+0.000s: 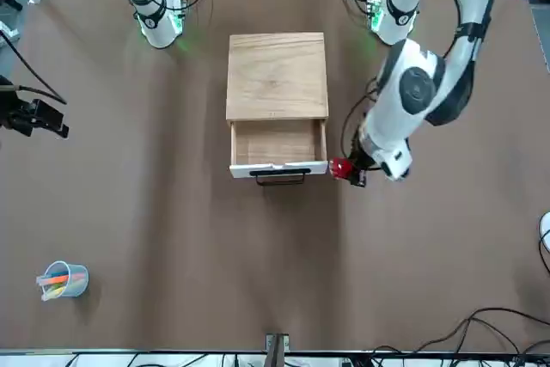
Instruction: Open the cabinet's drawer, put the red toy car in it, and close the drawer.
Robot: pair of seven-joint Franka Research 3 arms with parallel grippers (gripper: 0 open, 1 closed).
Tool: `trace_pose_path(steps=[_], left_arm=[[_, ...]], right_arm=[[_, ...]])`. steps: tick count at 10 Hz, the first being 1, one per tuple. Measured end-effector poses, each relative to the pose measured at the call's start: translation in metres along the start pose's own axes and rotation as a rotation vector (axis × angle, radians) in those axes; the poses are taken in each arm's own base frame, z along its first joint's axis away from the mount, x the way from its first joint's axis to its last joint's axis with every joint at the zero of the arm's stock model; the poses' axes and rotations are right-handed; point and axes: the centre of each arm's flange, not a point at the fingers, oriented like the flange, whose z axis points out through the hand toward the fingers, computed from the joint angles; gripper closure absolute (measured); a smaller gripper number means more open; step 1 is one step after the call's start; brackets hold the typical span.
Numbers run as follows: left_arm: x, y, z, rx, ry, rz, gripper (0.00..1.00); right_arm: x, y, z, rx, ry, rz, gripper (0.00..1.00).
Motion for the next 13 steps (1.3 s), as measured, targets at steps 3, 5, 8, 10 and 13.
trace_pose_path(steps=[3,5,8,10,13], left_arm=[[-0.064,-0.03,0.007,0.037,-0.015,0.025,0.56],[-0.087,-0.042,0.02,0.063,-0.015,0.038,0.56],[-0.105,-0.048,0.047,0.093,0.004,0.055,0.56],[-0.122,-0.042,0.05,0.086,-0.008,0.045,0.56],[-0.146,-0.051,0.065,0.103,-0.007,0.055,0.56]], right_arm=[[0.0,-0.01,0.001,0.0,-0.001,-0.016,0.0],[0.0,-0.015,0.003,-0.001,-0.004,-0.023,0.0],[0.005,-0.017,0.014,-0.004,-0.021,-0.025,0.0],[0.006,-0.017,0.017,-0.005,-0.025,-0.025,0.0],[0.016,-0.04,0.042,-0.013,-0.052,-0.058,0.0]])
